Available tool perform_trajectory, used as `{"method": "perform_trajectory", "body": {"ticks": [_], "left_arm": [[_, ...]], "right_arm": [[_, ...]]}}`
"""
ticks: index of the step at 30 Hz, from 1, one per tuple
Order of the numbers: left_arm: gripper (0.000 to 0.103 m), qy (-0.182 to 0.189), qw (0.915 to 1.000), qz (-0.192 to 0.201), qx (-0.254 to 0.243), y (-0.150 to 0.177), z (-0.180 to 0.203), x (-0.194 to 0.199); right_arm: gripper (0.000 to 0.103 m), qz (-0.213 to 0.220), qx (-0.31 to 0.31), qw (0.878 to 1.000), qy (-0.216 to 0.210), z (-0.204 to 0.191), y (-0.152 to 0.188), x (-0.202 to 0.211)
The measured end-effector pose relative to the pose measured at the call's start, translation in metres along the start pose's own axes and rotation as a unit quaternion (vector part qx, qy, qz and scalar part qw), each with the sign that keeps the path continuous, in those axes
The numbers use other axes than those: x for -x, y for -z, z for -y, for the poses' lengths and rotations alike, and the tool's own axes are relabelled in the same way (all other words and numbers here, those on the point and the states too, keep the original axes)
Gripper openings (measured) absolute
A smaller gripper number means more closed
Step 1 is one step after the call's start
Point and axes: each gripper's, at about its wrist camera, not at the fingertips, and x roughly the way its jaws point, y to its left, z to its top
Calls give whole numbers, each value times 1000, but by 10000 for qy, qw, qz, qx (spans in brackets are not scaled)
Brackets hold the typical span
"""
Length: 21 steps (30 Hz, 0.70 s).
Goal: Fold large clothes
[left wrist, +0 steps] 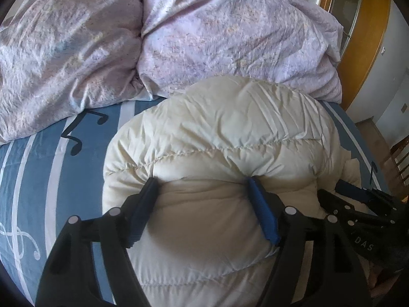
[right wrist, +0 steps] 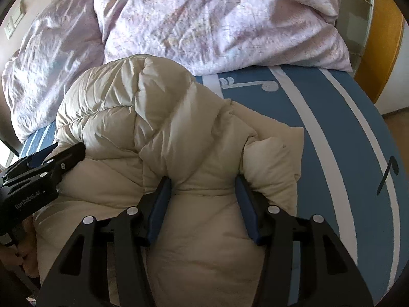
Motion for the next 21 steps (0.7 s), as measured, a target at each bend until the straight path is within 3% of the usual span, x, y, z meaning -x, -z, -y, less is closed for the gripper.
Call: {"method": "perform_trajectory", "body": {"ticks": [21], "left_arm": [[88, -167, 9992, 361, -62, 13, -2, -25]], "right_arm": [[55, 705, 73, 9972, 253, -8, 17, -10]]}}
